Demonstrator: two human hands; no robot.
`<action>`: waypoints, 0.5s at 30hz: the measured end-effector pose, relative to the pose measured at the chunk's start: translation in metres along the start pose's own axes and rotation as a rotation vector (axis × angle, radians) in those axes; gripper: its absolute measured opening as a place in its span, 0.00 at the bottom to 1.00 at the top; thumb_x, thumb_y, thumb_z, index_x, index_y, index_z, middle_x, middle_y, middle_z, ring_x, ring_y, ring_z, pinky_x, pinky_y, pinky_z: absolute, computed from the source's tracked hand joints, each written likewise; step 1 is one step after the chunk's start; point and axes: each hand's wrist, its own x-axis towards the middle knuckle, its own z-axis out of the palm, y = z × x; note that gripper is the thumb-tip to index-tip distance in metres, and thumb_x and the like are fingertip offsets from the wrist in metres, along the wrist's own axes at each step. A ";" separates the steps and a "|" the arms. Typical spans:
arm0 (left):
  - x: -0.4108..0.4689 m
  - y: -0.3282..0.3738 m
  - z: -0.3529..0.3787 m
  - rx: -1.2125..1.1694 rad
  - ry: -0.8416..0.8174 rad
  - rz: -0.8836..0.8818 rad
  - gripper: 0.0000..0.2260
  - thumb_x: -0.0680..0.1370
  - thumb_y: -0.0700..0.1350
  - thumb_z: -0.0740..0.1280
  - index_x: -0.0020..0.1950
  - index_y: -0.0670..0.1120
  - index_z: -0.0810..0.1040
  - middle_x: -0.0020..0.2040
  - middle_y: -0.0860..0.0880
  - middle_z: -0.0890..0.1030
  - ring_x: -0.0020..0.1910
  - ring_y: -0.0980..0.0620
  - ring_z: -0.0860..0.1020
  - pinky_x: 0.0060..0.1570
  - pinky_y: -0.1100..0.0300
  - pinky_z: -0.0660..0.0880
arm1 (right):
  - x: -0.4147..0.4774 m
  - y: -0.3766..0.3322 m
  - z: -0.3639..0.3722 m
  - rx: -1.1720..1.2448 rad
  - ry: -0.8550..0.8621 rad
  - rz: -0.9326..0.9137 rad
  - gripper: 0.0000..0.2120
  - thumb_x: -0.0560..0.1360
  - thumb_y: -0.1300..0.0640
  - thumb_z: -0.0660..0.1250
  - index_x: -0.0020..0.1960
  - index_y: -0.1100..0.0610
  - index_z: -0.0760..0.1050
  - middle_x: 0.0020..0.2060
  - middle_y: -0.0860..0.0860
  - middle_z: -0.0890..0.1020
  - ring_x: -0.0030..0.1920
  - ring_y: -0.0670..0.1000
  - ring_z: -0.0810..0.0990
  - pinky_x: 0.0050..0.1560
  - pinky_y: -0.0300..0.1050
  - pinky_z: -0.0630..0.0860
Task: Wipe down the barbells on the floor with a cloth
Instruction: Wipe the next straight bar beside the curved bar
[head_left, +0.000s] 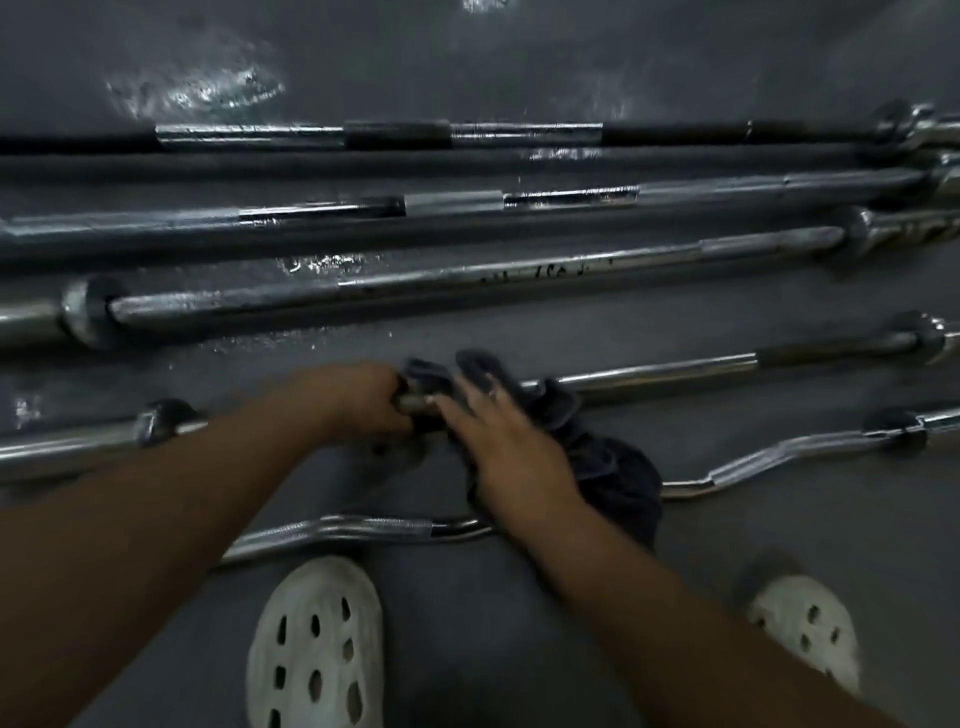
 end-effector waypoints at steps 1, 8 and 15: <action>-0.004 -0.002 0.012 0.132 0.219 0.021 0.12 0.73 0.54 0.70 0.53 0.52 0.75 0.48 0.50 0.81 0.46 0.48 0.80 0.39 0.58 0.70 | -0.001 0.025 -0.004 -0.046 0.068 0.053 0.33 0.71 0.65 0.55 0.75 0.51 0.66 0.76 0.54 0.66 0.74 0.60 0.67 0.65 0.55 0.73; -0.001 -0.008 0.027 0.145 0.232 0.070 0.15 0.73 0.60 0.68 0.54 0.52 0.78 0.48 0.48 0.83 0.45 0.45 0.81 0.42 0.56 0.74 | 0.002 -0.010 -0.003 0.037 0.021 0.290 0.34 0.71 0.57 0.63 0.77 0.54 0.63 0.77 0.57 0.63 0.78 0.63 0.54 0.74 0.53 0.59; -0.007 -0.009 0.047 0.328 0.540 0.164 0.14 0.74 0.56 0.68 0.51 0.49 0.72 0.48 0.46 0.79 0.47 0.41 0.78 0.42 0.52 0.73 | -0.003 0.081 -0.028 -0.058 0.196 0.459 0.23 0.69 0.62 0.66 0.64 0.58 0.75 0.58 0.60 0.77 0.63 0.65 0.72 0.62 0.56 0.73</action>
